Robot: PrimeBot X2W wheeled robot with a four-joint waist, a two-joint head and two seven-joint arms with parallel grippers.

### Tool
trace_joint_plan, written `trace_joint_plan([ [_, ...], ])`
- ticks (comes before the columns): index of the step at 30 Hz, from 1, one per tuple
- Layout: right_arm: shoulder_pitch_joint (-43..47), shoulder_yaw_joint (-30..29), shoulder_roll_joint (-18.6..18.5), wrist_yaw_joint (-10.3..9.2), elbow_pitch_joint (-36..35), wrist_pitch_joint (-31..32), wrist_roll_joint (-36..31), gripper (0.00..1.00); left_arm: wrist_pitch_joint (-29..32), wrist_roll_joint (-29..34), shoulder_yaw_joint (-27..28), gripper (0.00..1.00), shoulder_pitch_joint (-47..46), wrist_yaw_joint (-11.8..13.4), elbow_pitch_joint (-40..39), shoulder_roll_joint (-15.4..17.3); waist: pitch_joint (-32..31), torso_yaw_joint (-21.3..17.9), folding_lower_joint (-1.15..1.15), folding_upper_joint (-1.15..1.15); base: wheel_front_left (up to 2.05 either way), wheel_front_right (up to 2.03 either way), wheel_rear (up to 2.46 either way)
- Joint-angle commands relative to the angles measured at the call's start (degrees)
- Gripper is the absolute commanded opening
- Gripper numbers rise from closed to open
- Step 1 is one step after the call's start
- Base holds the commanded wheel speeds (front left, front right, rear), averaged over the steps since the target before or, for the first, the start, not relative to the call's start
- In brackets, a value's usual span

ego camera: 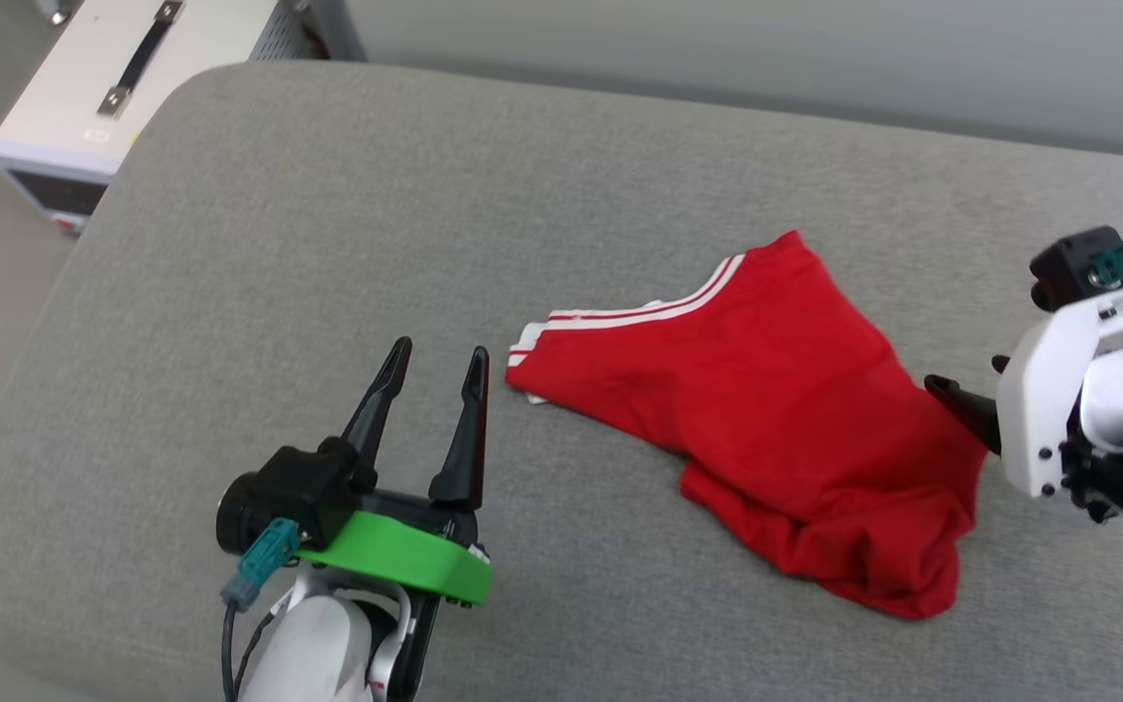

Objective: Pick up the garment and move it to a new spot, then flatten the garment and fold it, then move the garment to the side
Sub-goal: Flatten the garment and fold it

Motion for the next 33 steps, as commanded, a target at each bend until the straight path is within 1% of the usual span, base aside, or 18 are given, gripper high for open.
trace_joint_plan([
  [1, -2.0, 0.2, -0.3, -0.04, 0.7, 3.0, 0.6, 1.0, -0.3, -0.4, -0.2, 1.0, -1.3, 0.3, -0.1, -0.3, 4.2, 4.3, 0.0, 0.0, 0.0, 0.0, 0.0],
  [4, -5.0, 0.4, -0.8, -0.04, 2.2, 8.1, 1.3, 1.0, -0.3, -1.0, -1.0, 1.0, -2.0, 0.6, -0.3, -0.3, 5.7, 5.9, 0.0, 0.0, 0.0, 0.0, 0.0],
  [7, -7.5, 0.4, -1.3, -0.04, 3.9, 10.4, 0.7, 1.0, -0.3, -1.7, -1.7, 1.0, -2.8, 1.0, -0.6, -0.3, 7.0, 7.6, 0.0, 0.0, 0.0, 0.0, 0.0],
  [11, -9.8, 1.6, -1.9, -0.04, 6.6, 10.5, -1.1, 1.0, -0.3, -2.4, -2.7, 1.0, -3.5, 1.5, -0.9, -0.3, 8.3, 9.4, 0.0, 0.0, 0.0, 0.0, 0.0],
  [14, -10.5, 2.2, -1.6, -0.04, 8.7, 9.7, -1.7, 1.0, -0.3, -2.7, -3.2, 1.0, -3.7, 1.8, -1.0, -0.3, 8.9, 10.3, 0.0, 0.0, 0.0, 0.0, 0.0],
  [19, -10.3, 5.0, -1.3, -0.04, 13.0, 7.7, -1.7, 1.0, -0.3, -2.9, -3.5, 1.0, -3.7, 2.3, -0.8, -0.3, 9.5, 10.4, 0.0, 0.0, 0.0, 0.0, 0.0],
  [20, -10.3, 5.3, -1.3, -0.04, 13.3, 7.1, -1.7, 0.33, -0.3, -3.0, -3.5, 1.0, -3.7, 2.4, -0.7, -0.3, 9.6, 10.2, 0.0, 0.0, 0.0, 0.0, 0.0],
  [21, -10.2, 5.9, -1.5, -0.04, 13.6, 6.3, -1.6, 0.09, -0.3, -2.9, -3.5, 1.0, -3.9, 2.3, -0.6, -0.3, 9.5, 9.9, 0.0, 0.0, 0.0, 0.0, 0.0],
  [22, -10.3, 6.2, -1.6, -0.04, 13.7, 5.3, -1.6, 0.0, -0.3, -2.9, -3.5, 1.0, -3.9, 2.3, -0.5, -0.3, 9.5, 9.7, 0.0, 0.0, 0.0, 0.0, 0.0],
  [28, -11.3, 5.8, -2.0, -0.04, 15.4, -1.8, -1.5, 0.0, -0.3, -1.9, -3.1, 1.0, -4.1, 2.0, 0.3, -0.3, 8.0, 6.9, 0.0, 0.0, 0.0, 0.0, 0.0],
  [33, -10.9, 3.9, -2.7, -0.04, 16.8, -6.8, -0.6, 0.0, -0.3, -1.0, -2.7, 1.0, -3.7, 1.5, 1.0, -0.3, 6.1, 3.9, 0.0, 0.0, 0.0, 0.0, 0.0],
])
